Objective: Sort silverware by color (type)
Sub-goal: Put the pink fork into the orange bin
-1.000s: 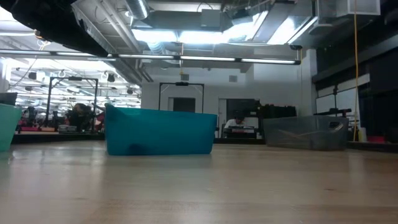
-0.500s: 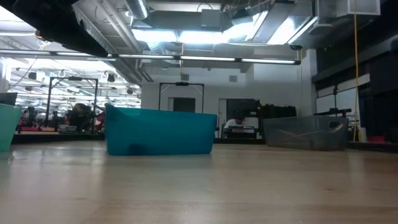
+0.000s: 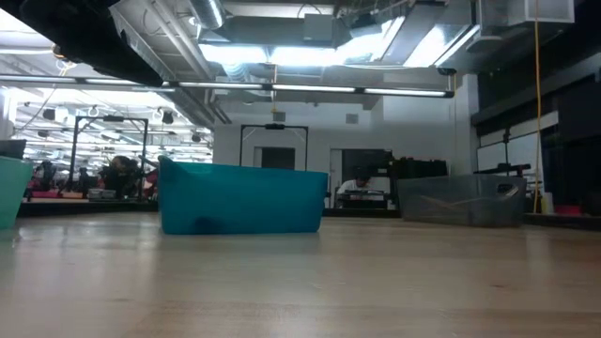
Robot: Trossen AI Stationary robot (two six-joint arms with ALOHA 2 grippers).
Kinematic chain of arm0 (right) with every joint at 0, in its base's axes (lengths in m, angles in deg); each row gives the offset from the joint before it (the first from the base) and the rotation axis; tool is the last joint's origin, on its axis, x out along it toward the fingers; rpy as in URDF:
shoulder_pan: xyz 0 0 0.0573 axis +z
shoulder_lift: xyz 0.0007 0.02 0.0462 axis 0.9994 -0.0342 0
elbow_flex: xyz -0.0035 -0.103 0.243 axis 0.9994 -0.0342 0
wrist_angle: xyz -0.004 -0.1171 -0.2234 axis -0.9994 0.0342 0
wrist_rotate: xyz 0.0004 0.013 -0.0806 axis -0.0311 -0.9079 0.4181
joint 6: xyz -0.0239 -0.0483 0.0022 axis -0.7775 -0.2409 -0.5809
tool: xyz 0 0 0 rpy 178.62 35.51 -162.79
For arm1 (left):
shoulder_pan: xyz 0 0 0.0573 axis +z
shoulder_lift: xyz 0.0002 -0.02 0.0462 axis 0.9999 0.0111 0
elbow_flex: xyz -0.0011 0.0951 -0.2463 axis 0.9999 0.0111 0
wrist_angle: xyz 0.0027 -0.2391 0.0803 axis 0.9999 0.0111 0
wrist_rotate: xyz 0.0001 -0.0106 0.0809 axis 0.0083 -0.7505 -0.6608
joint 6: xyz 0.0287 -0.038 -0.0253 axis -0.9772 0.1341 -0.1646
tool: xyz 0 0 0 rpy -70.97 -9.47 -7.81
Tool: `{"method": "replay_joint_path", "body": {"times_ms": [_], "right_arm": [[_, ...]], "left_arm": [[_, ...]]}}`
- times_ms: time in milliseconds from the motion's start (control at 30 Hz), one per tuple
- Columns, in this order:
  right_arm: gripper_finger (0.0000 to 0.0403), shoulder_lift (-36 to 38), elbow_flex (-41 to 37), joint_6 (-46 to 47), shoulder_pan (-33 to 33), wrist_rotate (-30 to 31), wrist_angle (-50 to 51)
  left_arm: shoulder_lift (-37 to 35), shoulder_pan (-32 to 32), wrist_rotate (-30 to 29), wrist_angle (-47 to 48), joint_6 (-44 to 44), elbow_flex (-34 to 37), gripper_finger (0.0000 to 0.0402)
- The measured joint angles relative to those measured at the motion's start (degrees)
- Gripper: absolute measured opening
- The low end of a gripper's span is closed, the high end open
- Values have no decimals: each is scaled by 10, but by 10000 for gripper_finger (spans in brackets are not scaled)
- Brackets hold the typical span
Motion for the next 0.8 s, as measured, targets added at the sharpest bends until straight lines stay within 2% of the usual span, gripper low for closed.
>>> {"method": "replay_joint_path", "body": {"times_ms": [100, 367, 800], "right_arm": [[14, 0, 0, -4, 0, 0, 0], [14, 0, 0, -88, 0, 1, 0], [14, 0, 0, -89, 0, 1, -5]], "left_arm": [[0, 0, 0, 0, 3, 0, 85], [0, 0, 1, 0, 14, 0, 85], [0, 0, 2, 0, 14, 0, 85]]}}
